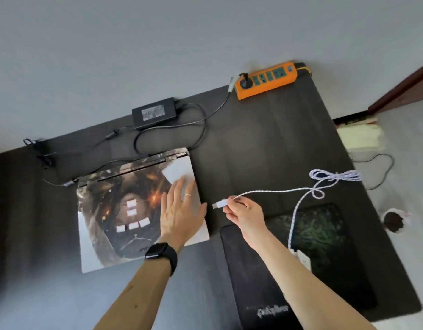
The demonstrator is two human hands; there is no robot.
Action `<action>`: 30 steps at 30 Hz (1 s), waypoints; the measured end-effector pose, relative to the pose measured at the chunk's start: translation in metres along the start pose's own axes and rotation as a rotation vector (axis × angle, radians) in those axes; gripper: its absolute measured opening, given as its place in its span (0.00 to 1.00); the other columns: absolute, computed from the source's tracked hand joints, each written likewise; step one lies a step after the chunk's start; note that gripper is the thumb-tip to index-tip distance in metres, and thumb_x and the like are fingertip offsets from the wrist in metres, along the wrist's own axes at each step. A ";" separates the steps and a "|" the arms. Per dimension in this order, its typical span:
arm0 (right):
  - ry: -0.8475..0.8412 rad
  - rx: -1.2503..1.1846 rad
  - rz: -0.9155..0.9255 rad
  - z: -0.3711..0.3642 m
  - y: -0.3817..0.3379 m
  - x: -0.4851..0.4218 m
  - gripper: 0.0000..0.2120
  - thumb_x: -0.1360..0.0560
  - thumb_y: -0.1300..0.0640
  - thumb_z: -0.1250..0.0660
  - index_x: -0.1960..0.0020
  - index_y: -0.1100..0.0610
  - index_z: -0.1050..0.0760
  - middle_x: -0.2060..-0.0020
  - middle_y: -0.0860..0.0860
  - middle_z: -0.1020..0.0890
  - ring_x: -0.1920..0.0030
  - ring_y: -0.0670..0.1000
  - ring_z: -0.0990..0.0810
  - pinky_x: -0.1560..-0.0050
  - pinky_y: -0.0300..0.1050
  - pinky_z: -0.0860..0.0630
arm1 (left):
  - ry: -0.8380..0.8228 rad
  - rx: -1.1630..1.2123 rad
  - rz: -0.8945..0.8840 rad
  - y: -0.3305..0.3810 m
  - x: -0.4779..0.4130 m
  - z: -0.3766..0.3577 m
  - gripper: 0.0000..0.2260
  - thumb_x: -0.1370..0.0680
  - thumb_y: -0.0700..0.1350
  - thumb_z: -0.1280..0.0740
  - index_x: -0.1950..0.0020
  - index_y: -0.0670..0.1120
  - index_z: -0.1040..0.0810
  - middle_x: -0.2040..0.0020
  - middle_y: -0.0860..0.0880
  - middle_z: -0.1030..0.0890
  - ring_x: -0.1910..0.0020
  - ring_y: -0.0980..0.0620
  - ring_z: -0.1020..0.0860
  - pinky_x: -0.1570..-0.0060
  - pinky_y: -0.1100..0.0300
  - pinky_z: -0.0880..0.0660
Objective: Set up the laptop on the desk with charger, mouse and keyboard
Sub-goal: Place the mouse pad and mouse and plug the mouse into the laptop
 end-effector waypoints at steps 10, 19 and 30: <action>0.052 -0.024 0.206 -0.031 0.002 -0.027 0.06 0.21 0.58 0.31 0.47 0.59 0.22 0.60 0.51 0.13 0.61 0.53 0.12 0.63 0.42 0.19 | 0.106 0.021 0.008 -0.009 0.006 -0.022 0.30 0.21 0.60 0.43 0.20 0.52 0.41 0.20 0.50 0.42 0.21 0.50 0.45 0.23 0.43 0.49; 0.053 -0.065 0.231 -0.033 0.002 -0.027 0.03 0.22 0.58 0.29 0.49 0.57 0.18 0.60 0.50 0.13 0.64 0.53 0.13 0.64 0.41 0.18 | 0.113 0.005 0.032 -0.009 0.003 -0.021 0.29 0.22 0.59 0.41 0.22 0.52 0.38 0.21 0.50 0.39 0.21 0.50 0.43 0.25 0.41 0.45; 0.058 0.100 0.189 -0.035 0.001 -0.034 0.04 0.22 0.57 0.29 0.52 0.57 0.19 0.64 0.49 0.14 0.72 0.52 0.16 0.72 0.41 0.20 | 0.100 0.005 0.037 -0.011 0.004 -0.021 0.29 0.22 0.58 0.41 0.21 0.53 0.39 0.21 0.51 0.40 0.21 0.51 0.43 0.25 0.42 0.45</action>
Point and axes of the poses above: each hand's wrist, its own x-axis away from the middle knuckle, its own z-axis out of the back of the hand, y = z × x, the point moved 6 cm from there along -x, towards the middle knuckle
